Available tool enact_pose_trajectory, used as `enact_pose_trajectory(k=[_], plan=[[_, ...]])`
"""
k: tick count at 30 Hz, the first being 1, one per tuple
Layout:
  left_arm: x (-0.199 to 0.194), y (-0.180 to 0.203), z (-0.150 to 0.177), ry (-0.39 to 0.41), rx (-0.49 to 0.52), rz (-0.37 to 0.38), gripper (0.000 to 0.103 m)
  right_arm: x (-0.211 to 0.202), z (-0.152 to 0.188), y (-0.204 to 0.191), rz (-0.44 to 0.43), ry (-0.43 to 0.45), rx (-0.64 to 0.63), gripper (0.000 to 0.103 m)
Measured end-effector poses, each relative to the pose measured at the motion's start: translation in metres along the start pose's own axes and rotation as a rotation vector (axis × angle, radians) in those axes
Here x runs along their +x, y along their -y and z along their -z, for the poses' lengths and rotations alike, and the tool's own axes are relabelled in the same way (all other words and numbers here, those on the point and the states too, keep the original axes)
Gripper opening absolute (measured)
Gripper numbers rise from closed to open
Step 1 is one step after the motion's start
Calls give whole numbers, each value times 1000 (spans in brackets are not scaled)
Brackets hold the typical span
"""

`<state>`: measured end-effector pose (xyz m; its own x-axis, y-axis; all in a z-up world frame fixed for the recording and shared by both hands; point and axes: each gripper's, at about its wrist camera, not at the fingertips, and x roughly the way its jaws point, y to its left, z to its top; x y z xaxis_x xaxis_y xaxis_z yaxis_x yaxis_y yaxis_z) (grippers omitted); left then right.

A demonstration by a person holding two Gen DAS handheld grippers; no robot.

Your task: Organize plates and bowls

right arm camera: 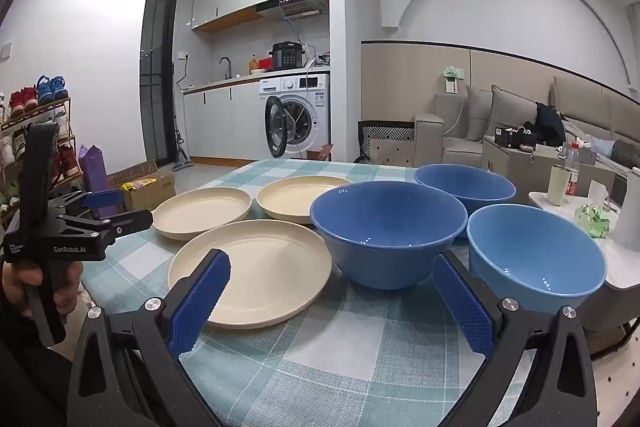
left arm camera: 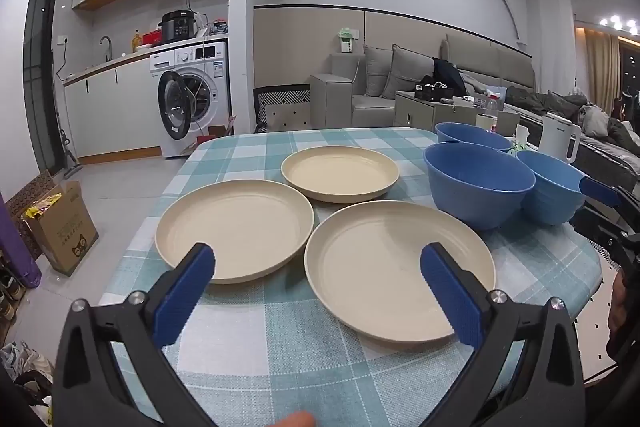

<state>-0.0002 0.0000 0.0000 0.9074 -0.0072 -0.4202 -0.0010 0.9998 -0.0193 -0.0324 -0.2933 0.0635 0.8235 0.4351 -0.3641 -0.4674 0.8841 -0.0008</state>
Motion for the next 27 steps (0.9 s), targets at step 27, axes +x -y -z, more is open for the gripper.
enact_pose_trajectory(k=[27], plan=[[3, -10, 1, -15, -36, 6, 103, 4, 2, 2, -4, -7, 27, 103]])
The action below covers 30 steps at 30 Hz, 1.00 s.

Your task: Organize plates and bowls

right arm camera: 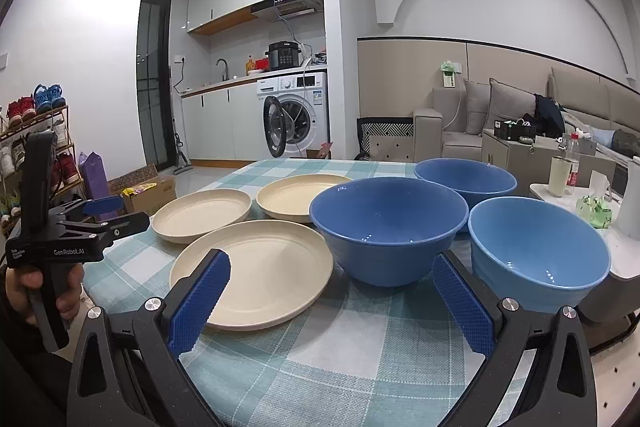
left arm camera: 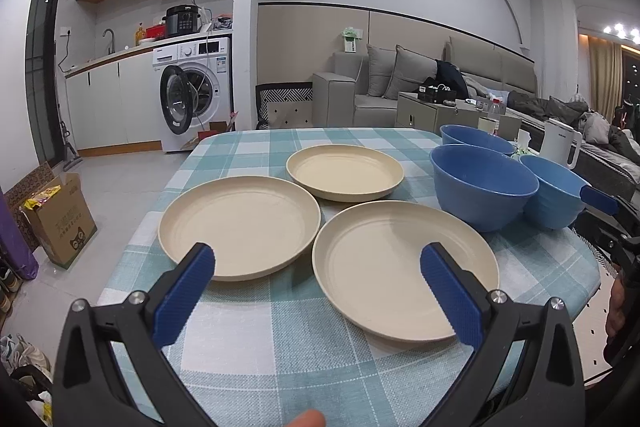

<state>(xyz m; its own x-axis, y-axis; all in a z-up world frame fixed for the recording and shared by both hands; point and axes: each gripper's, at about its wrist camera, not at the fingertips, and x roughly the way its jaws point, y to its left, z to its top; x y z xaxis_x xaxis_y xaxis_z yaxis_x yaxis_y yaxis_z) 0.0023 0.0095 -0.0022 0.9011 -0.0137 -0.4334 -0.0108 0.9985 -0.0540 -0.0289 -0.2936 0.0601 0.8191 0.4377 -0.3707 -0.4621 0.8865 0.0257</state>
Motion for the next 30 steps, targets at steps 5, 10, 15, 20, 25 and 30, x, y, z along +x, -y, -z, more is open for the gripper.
enact_pose_trajectory(k=[5, 10, 15, 20, 25, 30], plan=[[0, -2, 0, 1, -15, 4, 103, 1, 0, -1, -2, -4, -1, 103], [-1, -2, -1, 5, -11, 4, 103, 1, -1, 0, 0, -4, 11, 103], [-1, -3, -2, 9, -11, 0, 103, 0, -2, 2, 2, -4, 9, 103], [-3, -5, -4, 17, -14, -2, 103, 0, -2, 2, 1, -6, 7, 103], [-2, -6, -6, 17, -11, -12, 103, -1, -3, 3, 6, -8, 1, 103], [-3, -3, -7, 25, 6, -43, 103, 0, -3, 3, 5, -12, 1, 103]])
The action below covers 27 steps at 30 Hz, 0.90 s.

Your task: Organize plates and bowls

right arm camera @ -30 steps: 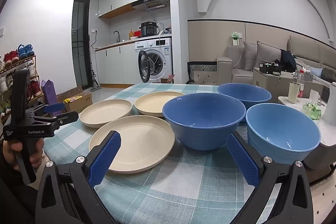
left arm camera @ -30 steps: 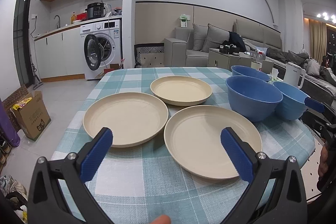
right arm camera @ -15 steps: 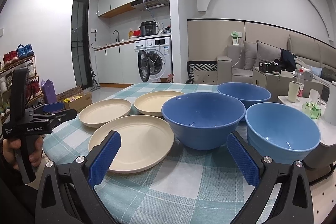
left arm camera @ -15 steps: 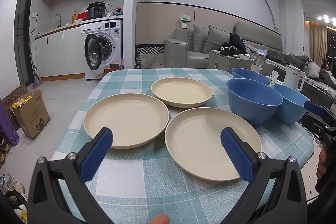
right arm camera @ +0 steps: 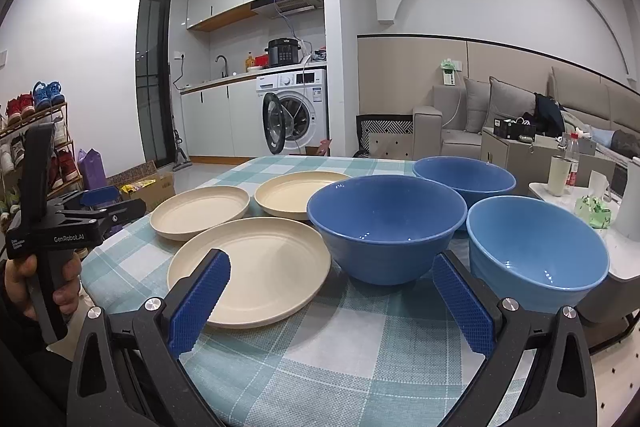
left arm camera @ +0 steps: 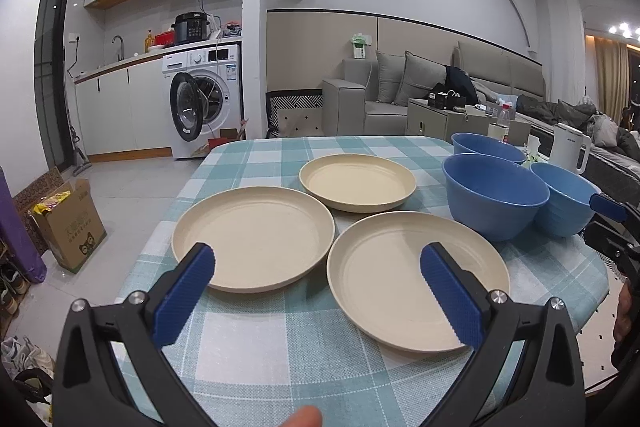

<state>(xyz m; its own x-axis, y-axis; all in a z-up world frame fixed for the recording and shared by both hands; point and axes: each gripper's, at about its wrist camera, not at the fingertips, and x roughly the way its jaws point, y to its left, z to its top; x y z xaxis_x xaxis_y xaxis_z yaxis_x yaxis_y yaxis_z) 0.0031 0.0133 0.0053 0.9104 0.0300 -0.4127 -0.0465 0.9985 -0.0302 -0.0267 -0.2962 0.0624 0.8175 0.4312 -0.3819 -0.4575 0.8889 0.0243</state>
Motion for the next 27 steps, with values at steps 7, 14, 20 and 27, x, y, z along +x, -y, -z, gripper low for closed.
enact_pose_trajectory(k=[7, 14, 20, 27], plan=[[3, -3, 0, -9, -6, -17, 103, -1, 0, 4, 9, -3, 9, 103], [1, -2, 0, 5, 1, -16, 103, -1, 0, 4, 8, -3, 9, 103], [2, -5, -4, -2, -10, -17, 103, -2, 0, 4, 11, -1, 7, 103], [0, -2, -10, 1, 6, -16, 103, -2, -12, 4, 0, 7, -15, 103]])
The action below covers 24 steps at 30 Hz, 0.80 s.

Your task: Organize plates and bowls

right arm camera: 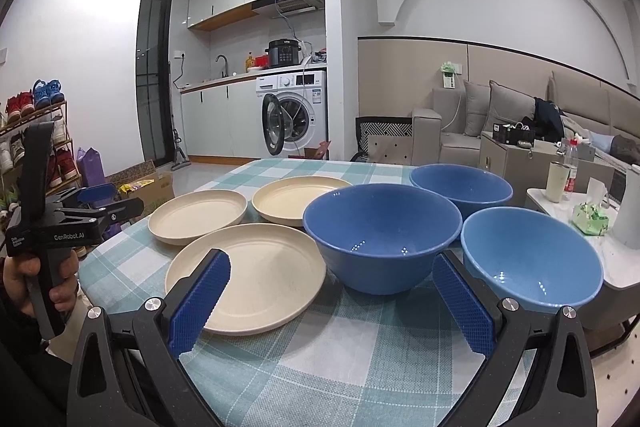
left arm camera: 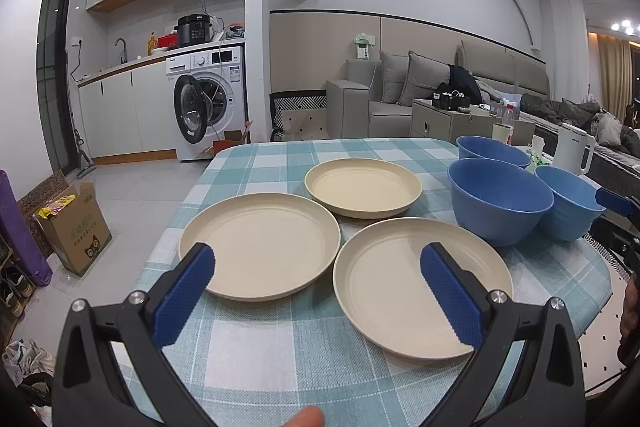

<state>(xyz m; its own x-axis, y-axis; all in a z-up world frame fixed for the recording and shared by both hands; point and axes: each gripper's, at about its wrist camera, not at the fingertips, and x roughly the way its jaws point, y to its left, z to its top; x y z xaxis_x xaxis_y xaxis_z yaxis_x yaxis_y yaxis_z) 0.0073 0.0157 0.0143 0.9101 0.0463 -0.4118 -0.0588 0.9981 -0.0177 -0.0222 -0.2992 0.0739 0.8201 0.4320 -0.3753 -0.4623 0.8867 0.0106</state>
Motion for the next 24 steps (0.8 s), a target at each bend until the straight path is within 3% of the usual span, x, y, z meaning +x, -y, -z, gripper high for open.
enact_pose_trajectory(k=[13, 24], plan=[[-5, 5, -26, 33, 43, 7, 103, 0, -30, 3, -11, 0, -10, 103], [2, 0, -56, 50, 55, -23, 103, 16, -69, 8, -15, -54, -18, 103]])
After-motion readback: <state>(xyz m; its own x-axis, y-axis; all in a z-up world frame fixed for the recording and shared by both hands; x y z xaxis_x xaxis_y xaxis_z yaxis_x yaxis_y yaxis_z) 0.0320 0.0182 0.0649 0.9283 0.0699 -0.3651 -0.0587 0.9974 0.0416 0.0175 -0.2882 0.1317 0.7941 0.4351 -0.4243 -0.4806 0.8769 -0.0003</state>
